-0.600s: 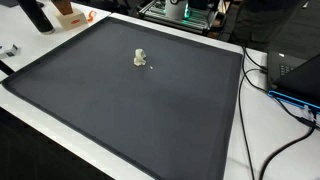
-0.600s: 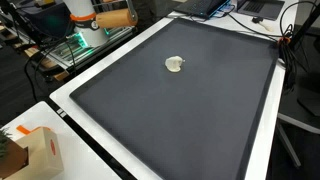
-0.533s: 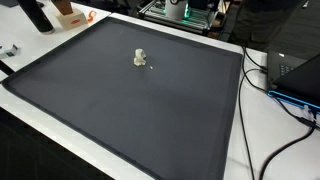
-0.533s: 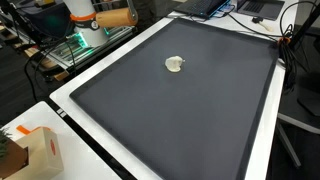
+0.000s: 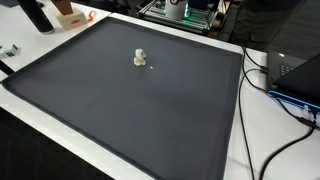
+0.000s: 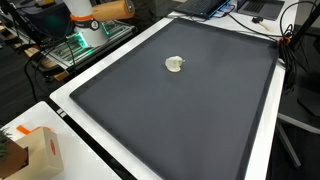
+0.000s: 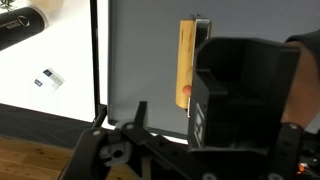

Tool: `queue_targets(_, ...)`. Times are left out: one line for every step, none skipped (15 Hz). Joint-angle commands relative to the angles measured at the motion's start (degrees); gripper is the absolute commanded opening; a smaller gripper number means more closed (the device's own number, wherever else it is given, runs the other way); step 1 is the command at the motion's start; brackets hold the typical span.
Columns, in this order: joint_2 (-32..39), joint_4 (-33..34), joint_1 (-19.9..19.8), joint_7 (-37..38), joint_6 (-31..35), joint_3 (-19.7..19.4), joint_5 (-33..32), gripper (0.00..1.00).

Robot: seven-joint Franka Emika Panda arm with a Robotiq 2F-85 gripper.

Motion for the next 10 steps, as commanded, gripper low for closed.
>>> queue_targets(0.3,0.0,0.0,-0.5,0.8,-0.1,0.2,1.0)
queue_targets(0.6,0.1,0.1,-0.7,1.0,-0.2,0.3,1.0)
queue_targets(0.7,0.1,0.2,-0.8,1.3,-0.3,0.3,1.0)
queue_targets(0.9,0.2,0.1,-0.9,1.4,-0.3,0.3,1.0)
queue_targets(1.1,0.4,0.2,-1.0,1.4,-0.3,0.3,1.0)
queue_targets(1.5,0.7,0.3,-1.2,1.4,-0.4,0.4,1.0)
queue_targets(2.0,1.1,0.4,-1.5,1.6,-0.4,0.4,1.0)
queue_targets(2.2,1.3,0.4,-1.6,1.8,-0.5,0.4,0.75)
queue_targets(2.2,1.2,0.4,-1.6,2.0,-0.4,0.4,0.73)
queue_targets(2.4,1.5,0.4,-1.7,2.1,-0.4,0.4,0.66)
